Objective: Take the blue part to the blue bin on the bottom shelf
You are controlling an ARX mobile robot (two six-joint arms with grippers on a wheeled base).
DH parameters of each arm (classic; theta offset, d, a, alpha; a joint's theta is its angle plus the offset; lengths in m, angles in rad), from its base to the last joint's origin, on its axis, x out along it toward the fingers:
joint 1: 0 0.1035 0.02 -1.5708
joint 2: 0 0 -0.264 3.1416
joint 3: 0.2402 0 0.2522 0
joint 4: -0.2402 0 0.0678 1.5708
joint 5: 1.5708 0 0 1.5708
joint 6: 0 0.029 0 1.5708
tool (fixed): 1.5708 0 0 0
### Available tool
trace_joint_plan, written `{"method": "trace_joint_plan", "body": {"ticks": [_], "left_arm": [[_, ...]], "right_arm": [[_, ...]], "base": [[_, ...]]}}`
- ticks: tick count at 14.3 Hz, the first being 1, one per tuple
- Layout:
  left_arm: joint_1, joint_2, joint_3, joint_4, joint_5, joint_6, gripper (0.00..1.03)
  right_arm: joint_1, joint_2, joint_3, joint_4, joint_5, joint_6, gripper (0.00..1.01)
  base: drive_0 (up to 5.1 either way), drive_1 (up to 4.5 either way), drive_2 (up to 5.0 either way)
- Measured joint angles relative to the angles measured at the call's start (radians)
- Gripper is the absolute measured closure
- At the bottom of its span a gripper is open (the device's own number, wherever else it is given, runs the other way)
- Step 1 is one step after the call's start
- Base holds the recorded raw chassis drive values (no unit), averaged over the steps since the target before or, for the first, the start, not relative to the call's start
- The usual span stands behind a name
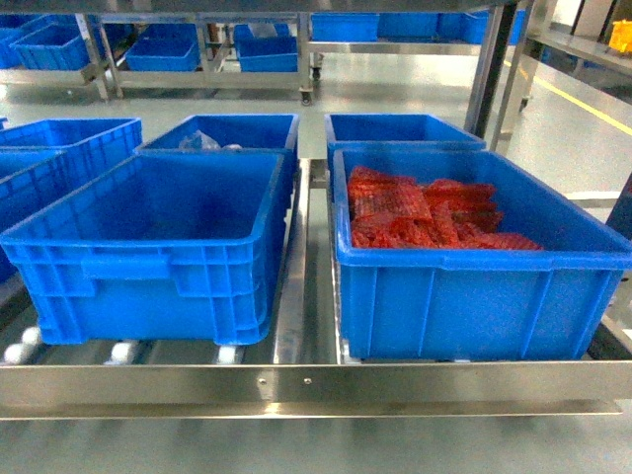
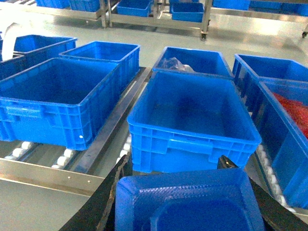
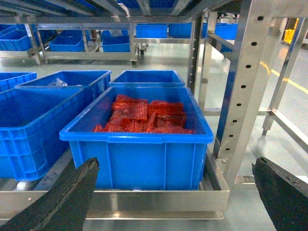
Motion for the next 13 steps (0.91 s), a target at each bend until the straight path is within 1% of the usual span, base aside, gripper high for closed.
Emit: {"method": "trace_joint_plan", "body": {"ticks": [13], "left_arm": [[0.000,0.000,-0.001,-0.001,0.000,0.000,0.59]], "right_arm": [[0.000,0.000,0.000,-0.001,0.000,0.000,0.03]], "base": [[0.0,0.00,0.0]]}}
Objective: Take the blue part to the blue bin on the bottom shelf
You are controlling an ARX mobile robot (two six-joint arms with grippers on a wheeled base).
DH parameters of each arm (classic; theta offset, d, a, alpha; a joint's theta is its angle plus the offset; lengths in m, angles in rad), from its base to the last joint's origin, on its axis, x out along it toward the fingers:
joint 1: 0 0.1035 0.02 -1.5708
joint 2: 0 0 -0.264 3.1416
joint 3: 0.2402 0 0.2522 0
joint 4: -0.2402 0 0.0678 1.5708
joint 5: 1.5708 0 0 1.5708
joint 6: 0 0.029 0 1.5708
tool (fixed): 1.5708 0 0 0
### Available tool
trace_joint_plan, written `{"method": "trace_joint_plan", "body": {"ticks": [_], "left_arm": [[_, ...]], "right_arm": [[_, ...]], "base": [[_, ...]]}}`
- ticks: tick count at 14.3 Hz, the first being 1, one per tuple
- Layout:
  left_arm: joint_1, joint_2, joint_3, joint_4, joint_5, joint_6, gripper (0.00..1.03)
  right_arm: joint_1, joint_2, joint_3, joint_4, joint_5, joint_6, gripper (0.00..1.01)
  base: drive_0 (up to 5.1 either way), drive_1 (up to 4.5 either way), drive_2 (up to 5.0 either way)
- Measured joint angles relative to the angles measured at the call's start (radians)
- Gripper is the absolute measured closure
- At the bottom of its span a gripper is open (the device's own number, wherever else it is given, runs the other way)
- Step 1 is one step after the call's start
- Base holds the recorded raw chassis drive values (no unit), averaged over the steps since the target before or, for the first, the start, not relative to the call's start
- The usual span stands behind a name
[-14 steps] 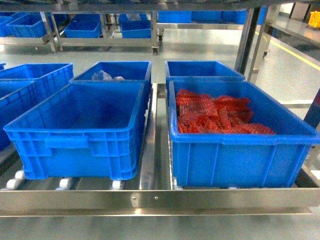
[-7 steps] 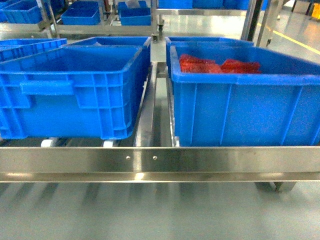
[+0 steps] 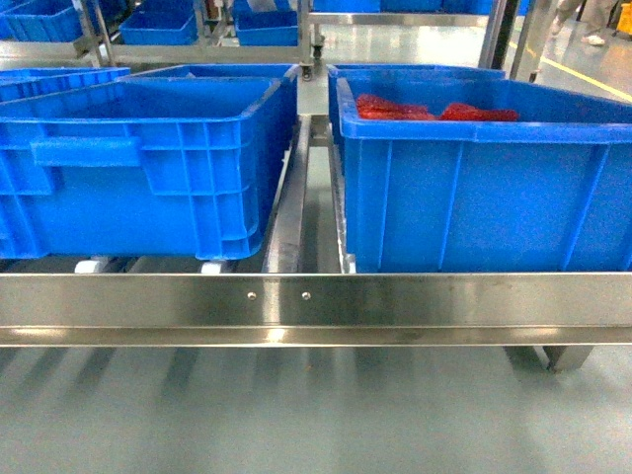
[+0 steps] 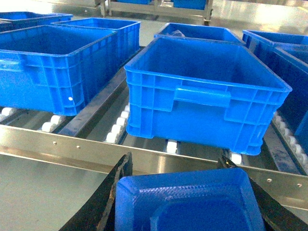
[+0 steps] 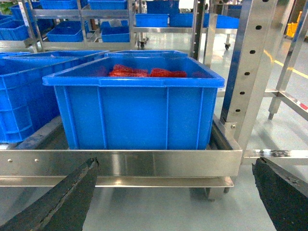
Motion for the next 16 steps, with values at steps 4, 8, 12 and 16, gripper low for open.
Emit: {"method": "trace_joint_plan", "body": {"ticks": [4,8,12,16], "left_arm": [[0.000,-0.005,0.000,0.000,0.000,0.000,0.59],[0.000,-0.005,0.000,0.001,0.000,0.000,0.59],[0.000,-0.001,0.000,0.002,0.000,0.000,0.59],[0.000,-0.001,0.000,0.001,0.000,0.000,0.59]], "right_arm": [[0.000,0.000,0.000,0.002,0.000,0.000,0.03],[0.000,0.000,0.000,0.000,0.000,0.000,0.03],[0.000,0.000,0.000,0.001,0.000,0.000,0.03],[0.000,0.000,0.000,0.002,0.000,0.000,0.03]], "base": [[0.0,0.00,0.0],[0.0,0.00,0.0],[0.0,0.00,0.0],[0.0,0.00,0.0]]}}
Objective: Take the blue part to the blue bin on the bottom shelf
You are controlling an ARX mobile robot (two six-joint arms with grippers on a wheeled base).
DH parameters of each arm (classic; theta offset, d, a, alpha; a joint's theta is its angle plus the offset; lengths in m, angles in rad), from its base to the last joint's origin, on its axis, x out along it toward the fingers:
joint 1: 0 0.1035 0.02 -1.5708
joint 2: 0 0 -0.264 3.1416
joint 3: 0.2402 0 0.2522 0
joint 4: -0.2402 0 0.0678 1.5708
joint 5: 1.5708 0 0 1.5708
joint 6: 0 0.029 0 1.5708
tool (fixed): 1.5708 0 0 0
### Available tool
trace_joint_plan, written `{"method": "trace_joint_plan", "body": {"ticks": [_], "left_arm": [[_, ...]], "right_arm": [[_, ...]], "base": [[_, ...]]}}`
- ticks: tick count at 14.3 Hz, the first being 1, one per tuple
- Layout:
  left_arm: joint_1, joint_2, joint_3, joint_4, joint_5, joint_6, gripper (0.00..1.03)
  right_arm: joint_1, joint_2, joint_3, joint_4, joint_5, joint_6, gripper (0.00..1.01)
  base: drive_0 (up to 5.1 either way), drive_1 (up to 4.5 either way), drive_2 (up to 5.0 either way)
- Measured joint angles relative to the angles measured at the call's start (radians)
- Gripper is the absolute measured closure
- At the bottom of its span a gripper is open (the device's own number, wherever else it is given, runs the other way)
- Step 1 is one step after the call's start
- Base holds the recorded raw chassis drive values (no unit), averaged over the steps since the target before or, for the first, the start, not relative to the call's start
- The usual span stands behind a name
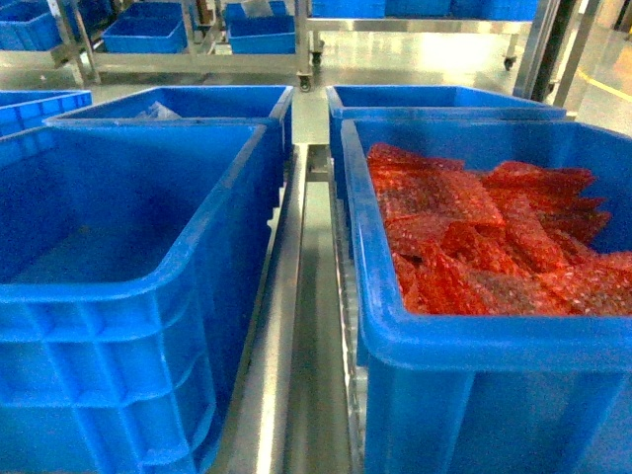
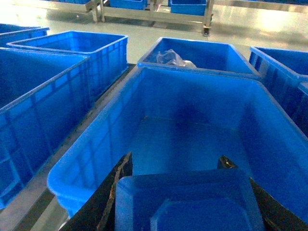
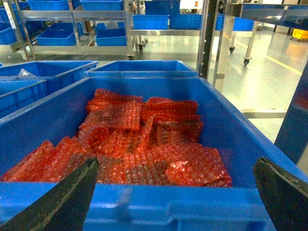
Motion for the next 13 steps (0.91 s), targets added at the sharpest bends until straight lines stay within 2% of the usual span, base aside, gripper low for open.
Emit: {"method": "trace_joint_plan", "body": {"ticks": [13], "left_arm": [[0.000,0.001,0.000,0.000,0.000,0.000,0.59]], "right_arm": [[0.000,0.000,0.000,-0.002,0.000,0.000,0.03]], "base": [[0.0,0.00,0.0]]}}
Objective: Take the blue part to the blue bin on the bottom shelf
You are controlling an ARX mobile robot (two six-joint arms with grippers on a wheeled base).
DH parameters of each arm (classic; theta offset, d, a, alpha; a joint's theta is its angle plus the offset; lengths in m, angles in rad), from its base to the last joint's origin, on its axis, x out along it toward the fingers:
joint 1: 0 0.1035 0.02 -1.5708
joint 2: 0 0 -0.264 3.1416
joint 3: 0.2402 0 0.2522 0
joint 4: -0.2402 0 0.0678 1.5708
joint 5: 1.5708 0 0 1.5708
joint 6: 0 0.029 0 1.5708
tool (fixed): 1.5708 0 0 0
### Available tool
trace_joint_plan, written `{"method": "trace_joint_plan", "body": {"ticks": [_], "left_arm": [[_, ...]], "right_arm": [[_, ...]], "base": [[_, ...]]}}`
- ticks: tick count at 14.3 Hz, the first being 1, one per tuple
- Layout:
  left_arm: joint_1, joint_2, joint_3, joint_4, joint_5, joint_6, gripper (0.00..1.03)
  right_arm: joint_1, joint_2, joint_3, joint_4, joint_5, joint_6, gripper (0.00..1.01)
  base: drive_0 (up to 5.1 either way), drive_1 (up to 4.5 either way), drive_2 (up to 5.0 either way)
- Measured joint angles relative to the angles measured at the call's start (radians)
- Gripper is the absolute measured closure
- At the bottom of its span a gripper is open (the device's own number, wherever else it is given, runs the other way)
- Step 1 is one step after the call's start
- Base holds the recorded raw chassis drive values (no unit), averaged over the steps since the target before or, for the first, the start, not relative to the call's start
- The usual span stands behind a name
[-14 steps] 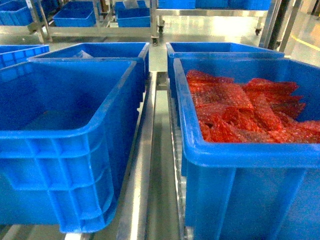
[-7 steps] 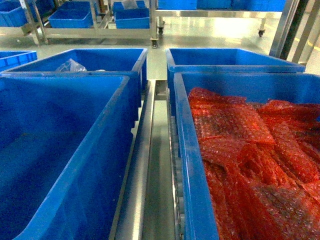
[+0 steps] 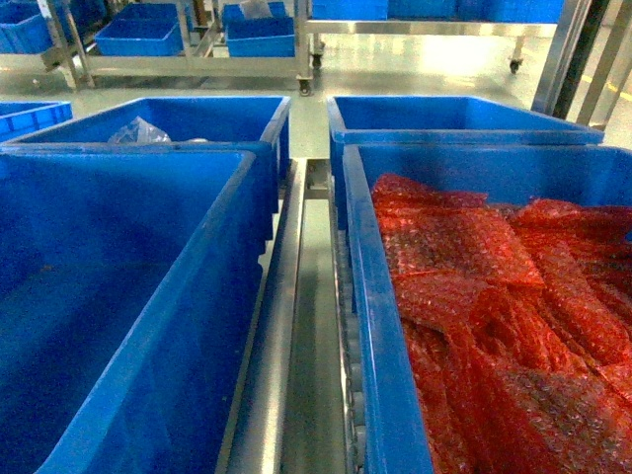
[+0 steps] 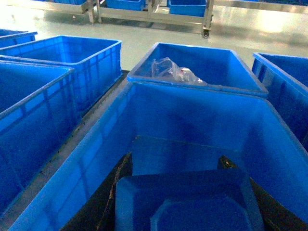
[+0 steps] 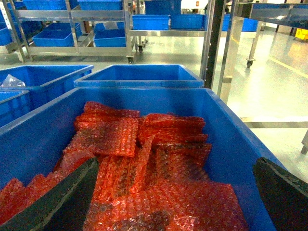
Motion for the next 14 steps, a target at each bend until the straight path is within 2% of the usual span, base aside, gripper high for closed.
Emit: {"method": "trace_joint_plan", "body": {"ticks": [14], "left_arm": [[0.000,0.000,0.000,0.000,0.000,0.000,0.59]], "right_arm": [[0.000,0.000,0.000,0.000,0.000,0.000,0.03]], "base": [[0.0,0.00,0.0]]}}
